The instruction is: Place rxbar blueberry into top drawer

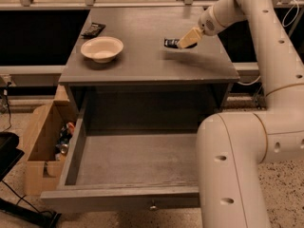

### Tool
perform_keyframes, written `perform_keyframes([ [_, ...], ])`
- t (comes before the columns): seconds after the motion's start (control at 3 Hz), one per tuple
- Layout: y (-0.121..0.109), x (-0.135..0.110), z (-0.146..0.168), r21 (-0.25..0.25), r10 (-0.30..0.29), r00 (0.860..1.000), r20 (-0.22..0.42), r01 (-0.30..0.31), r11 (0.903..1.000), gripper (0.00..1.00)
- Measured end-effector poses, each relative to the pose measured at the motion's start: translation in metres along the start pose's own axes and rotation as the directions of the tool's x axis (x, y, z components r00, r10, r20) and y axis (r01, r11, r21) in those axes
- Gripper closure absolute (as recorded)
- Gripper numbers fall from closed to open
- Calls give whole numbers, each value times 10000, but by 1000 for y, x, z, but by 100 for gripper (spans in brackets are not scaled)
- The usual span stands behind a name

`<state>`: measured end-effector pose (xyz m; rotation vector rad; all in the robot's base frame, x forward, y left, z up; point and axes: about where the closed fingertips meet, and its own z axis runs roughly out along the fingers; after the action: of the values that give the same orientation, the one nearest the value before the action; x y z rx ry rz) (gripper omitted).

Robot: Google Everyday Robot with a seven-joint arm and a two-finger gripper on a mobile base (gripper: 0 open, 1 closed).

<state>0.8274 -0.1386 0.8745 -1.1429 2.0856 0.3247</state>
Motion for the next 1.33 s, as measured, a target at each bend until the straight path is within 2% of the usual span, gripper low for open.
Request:
perform_keyframes([
  [0.33,16,-22,-49,-142,-589,9979,252,592,9981,100],
  [0.67,32,-20,-96,-423,-438,9984,361,453,9981,100],
  [1.0,44,25,-106,-993,695,9975,-107,-702,9926,100],
  [1.33,46,30,-77,-1219,1339,9909,168,-1309,9839,100],
])
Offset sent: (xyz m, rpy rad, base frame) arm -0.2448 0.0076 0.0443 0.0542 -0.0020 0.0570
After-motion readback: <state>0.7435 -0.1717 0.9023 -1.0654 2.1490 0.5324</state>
